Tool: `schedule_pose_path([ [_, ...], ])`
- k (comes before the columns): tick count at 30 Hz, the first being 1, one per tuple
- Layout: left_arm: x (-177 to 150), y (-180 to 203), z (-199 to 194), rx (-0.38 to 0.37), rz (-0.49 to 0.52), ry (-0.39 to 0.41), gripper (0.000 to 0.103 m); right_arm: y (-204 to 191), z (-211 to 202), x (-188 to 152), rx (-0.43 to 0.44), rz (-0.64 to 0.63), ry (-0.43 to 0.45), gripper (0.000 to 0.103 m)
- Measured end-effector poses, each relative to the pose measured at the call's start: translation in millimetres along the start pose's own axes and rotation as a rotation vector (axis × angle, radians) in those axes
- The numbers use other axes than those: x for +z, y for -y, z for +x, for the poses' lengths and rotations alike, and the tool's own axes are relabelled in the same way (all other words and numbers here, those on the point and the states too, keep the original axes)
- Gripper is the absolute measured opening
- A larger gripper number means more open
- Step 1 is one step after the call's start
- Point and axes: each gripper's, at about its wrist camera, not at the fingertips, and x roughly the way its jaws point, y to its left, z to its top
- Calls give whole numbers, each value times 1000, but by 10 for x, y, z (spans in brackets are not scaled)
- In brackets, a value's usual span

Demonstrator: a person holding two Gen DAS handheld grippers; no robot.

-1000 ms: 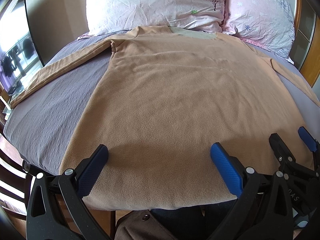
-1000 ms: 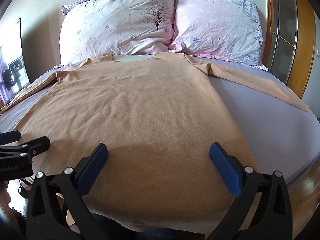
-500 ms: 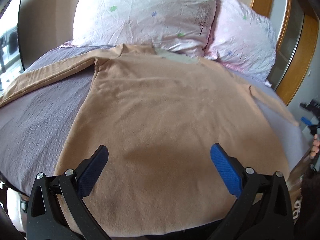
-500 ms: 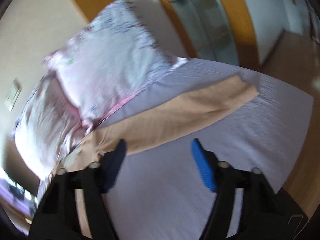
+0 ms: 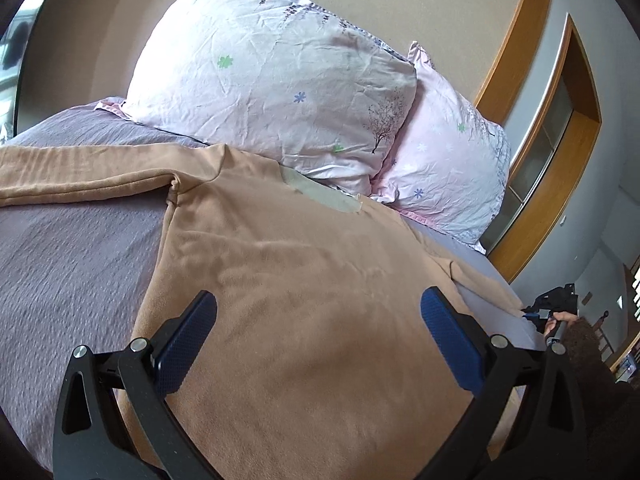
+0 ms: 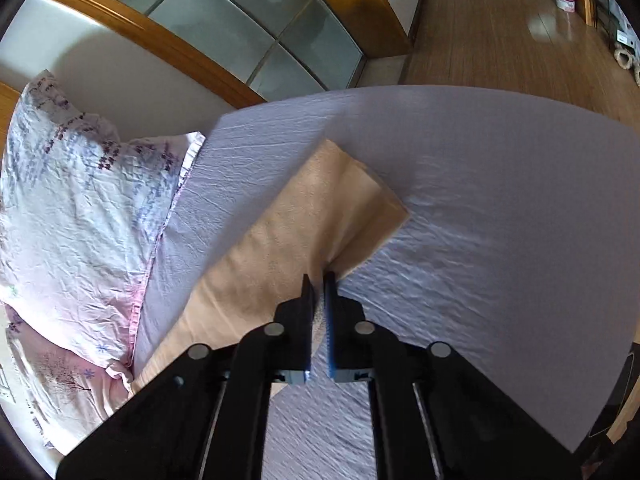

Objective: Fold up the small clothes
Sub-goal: 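Grasp a sleeve with the right gripper and fold it across the shirt body, then grasp the other sleeve with the left gripper and fold it across the body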

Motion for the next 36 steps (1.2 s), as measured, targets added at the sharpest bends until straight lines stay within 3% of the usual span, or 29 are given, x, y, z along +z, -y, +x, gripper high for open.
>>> schedule_pose_path([
  [4, 79, -256, -52, -60, -67, 28, 102, -917, -369, -342, 116, -317, 142, 5],
  [8, 214, -544, -149, -73, -176, 48, 102, -2192, -666, -1260, 399, -664, 92, 5],
  [11, 306, -785, -267, -61, -281, 61, 102, -2966, -690, -2154, 576, -875, -27, 5],
  [14, 390, -1062, -453, -7, -374, 105, 102, -3480, -477, -3116, 681, -1035, -214, 9],
  [16, 442, -1252, -585, 40, -422, 138, 102, -3676, -168, -3783, 649, -1172, -403, 17],
  [18, 501, -1475, -726, 89, -479, 158, 102, -3671, 106, -4316, 542, -1267, -552, 21],
  [19, 519, -1579, -786, 109, -502, 162, 102, -3640, 150, -4402, 533, -1274, -577, 27],
  [20, 545, -1699, -845, 135, -530, 165, 102, -3575, 143, -4421, 555, -1262, -588, 40],
  [22, 597, -1945, -939, 186, -587, 173, 102, -3530, 113, -4295, 578, -1223, -548, 60],
  [27, 604, -2403, -1007, 227, -755, 163, 102, -3377, 42, -3847, 587, -1157, -473, 66],
  [30, 599, -2545, -1024, 263, -816, 161, 96, -3225, -27, -3690, 586, -1129, -457, 68],
  [36, 720, -2747, -990, 369, -904, 128, 90, -3146, -98, -3672, 632, -1109, -476, 71],
])
